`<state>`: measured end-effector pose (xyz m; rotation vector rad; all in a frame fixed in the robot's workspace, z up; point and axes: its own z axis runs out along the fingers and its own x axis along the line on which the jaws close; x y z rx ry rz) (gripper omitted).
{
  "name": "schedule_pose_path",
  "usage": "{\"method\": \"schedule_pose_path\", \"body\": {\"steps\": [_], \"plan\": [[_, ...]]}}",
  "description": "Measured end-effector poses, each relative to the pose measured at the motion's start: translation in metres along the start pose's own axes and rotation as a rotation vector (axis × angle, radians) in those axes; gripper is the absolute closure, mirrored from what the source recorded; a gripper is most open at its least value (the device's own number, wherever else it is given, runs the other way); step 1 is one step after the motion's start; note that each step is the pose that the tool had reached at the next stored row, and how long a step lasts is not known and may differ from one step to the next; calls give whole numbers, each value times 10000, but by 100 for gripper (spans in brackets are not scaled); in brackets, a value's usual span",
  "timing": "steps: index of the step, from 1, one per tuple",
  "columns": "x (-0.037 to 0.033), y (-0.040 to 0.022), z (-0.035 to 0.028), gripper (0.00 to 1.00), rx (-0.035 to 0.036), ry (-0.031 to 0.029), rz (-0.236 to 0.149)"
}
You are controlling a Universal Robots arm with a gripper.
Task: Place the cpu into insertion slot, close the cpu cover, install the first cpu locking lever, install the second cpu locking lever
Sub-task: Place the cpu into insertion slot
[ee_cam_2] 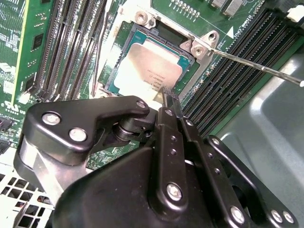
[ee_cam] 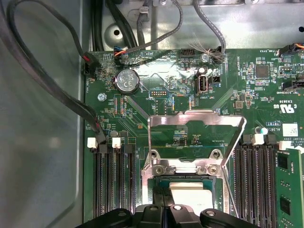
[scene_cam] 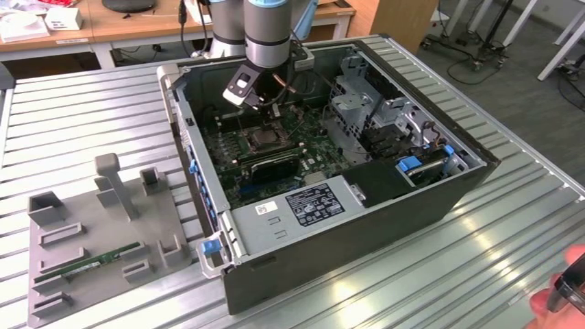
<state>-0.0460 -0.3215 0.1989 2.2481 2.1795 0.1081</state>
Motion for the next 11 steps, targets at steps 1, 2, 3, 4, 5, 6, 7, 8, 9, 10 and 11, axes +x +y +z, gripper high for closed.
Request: {"method": "schedule_pose_path", "body": {"steps": [1,2,3,4,5,6,7,8,9,10,11], "plan": [[1,1,-5,89,-6,9,0],[4,3,-14,89,-11,18,0],[3,3,-34,89,-5,9,1],[2,3,-57,89,1,-1,0],[4,4,-75,89,-1,3,0],[4,5,-93,89,-1,2,0],[5,6,-114,89,1,-1,0],[6,7,-133,89,1,-1,0],[6,8,-150,89,0,0,0],[7,9,-162,89,-2,0,-1],[7,8,-167,89,-10,0,-2]]}}
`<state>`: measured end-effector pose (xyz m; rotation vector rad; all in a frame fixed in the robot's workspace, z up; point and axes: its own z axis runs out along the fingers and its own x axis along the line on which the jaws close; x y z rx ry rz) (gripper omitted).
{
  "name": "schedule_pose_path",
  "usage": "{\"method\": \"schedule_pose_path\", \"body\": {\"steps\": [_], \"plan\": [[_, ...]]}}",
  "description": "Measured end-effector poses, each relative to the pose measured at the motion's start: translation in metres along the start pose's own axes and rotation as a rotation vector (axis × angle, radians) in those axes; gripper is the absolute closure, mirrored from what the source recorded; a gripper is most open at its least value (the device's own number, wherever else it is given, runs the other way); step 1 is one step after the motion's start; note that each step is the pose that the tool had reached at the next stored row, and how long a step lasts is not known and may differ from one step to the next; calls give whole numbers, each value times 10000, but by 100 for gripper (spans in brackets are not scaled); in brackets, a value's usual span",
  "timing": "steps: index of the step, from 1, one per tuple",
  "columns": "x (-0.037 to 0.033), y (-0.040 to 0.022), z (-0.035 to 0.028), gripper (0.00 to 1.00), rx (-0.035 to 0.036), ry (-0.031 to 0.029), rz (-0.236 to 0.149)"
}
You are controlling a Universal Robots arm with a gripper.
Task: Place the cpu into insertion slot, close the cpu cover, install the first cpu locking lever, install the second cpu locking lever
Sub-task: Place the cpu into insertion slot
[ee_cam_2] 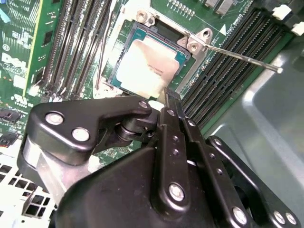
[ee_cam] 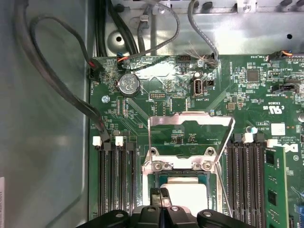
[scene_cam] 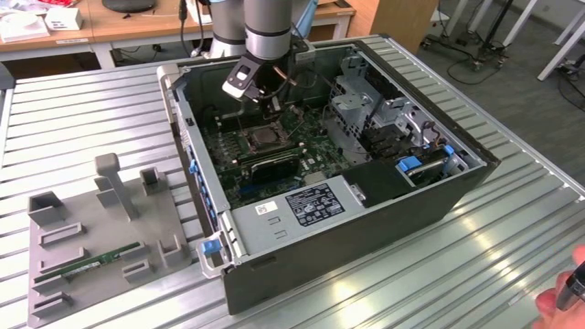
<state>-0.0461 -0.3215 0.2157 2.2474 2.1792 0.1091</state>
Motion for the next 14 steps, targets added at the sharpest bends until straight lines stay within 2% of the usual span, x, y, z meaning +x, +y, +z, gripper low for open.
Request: {"method": "schedule_pose_path", "body": {"steps": [4,8,14], "plan": [[-18,-40,-4,89,-74,2,-2],[-69,-69,-8,89,-99,1,-5],[-108,-77,-11,89,-103,-86,-8]]}}
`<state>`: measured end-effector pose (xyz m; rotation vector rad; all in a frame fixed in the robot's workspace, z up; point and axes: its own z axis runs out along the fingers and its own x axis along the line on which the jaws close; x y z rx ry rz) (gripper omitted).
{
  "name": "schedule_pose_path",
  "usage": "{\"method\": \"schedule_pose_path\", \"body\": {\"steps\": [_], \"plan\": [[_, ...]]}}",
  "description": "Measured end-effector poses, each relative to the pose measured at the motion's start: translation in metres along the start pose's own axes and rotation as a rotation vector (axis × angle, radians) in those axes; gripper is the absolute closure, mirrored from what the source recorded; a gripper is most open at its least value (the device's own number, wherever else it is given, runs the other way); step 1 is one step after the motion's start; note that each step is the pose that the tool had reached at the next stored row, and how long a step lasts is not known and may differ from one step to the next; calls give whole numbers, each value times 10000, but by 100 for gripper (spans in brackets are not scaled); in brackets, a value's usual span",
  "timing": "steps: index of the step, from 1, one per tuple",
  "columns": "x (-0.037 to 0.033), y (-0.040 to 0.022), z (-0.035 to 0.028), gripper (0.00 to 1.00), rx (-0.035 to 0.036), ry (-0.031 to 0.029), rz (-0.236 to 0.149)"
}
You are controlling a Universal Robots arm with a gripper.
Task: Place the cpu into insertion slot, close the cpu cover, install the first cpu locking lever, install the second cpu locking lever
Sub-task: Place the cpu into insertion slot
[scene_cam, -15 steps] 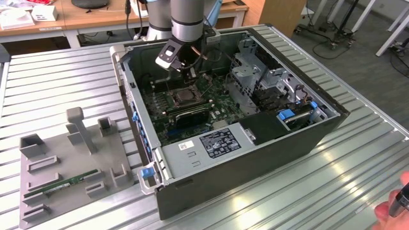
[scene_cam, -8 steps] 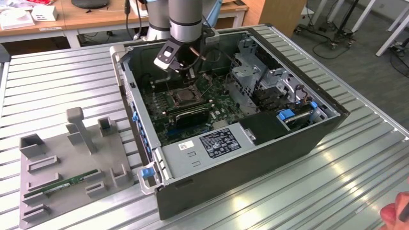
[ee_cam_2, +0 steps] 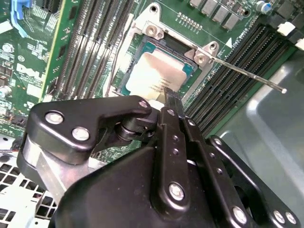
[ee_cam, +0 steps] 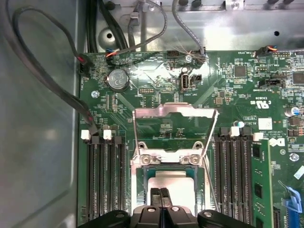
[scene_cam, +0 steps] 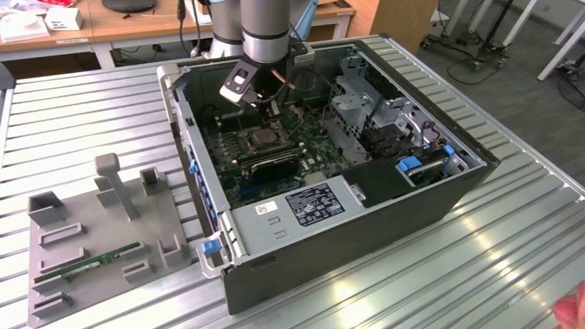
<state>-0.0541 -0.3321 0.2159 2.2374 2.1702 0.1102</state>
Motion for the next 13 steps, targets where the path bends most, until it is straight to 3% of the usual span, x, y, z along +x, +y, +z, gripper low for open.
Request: {"method": "schedule_pose_path", "body": {"steps": [8,13], "plan": [[-24,4,-51,89,-10,-201,-14],[-26,3,-54,89,-11,-224,-16]]}}
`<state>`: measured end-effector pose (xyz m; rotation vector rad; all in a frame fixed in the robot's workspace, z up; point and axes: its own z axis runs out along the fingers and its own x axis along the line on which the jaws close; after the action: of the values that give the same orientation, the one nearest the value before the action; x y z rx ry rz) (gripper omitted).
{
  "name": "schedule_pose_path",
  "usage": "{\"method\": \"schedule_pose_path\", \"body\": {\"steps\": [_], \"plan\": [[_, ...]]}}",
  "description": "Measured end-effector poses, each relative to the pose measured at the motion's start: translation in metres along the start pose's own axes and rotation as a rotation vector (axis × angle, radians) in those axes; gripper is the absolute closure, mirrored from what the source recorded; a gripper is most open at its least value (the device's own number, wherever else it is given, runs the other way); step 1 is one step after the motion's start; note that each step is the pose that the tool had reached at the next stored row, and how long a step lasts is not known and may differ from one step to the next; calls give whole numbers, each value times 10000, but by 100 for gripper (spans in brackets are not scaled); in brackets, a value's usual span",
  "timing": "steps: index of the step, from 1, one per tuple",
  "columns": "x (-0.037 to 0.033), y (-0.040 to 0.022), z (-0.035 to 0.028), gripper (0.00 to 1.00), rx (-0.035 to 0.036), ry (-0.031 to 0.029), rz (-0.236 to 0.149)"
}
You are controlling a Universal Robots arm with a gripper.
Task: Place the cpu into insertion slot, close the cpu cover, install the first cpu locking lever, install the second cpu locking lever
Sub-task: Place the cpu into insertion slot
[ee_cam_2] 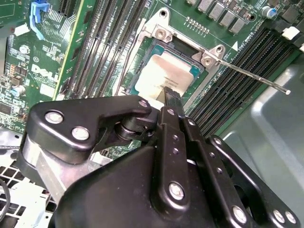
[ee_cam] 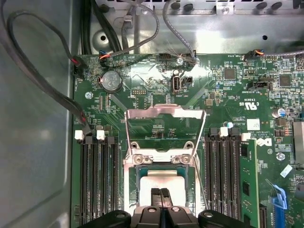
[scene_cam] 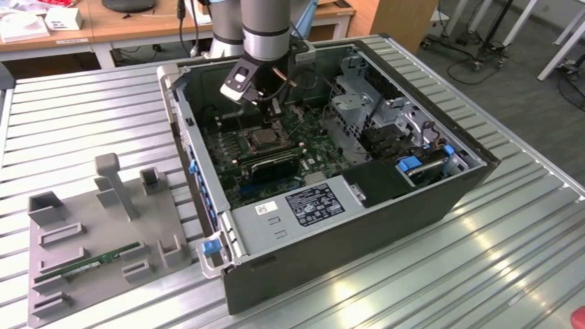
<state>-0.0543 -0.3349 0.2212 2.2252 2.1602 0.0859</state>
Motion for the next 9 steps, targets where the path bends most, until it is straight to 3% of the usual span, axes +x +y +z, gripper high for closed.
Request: {"method": "schedule_pose_path", "body": {"steps": [5,9], "plan": [[-1,-50,-1,89,-1,1,0],[-2,-52,-31,89,0,1,0]]}}
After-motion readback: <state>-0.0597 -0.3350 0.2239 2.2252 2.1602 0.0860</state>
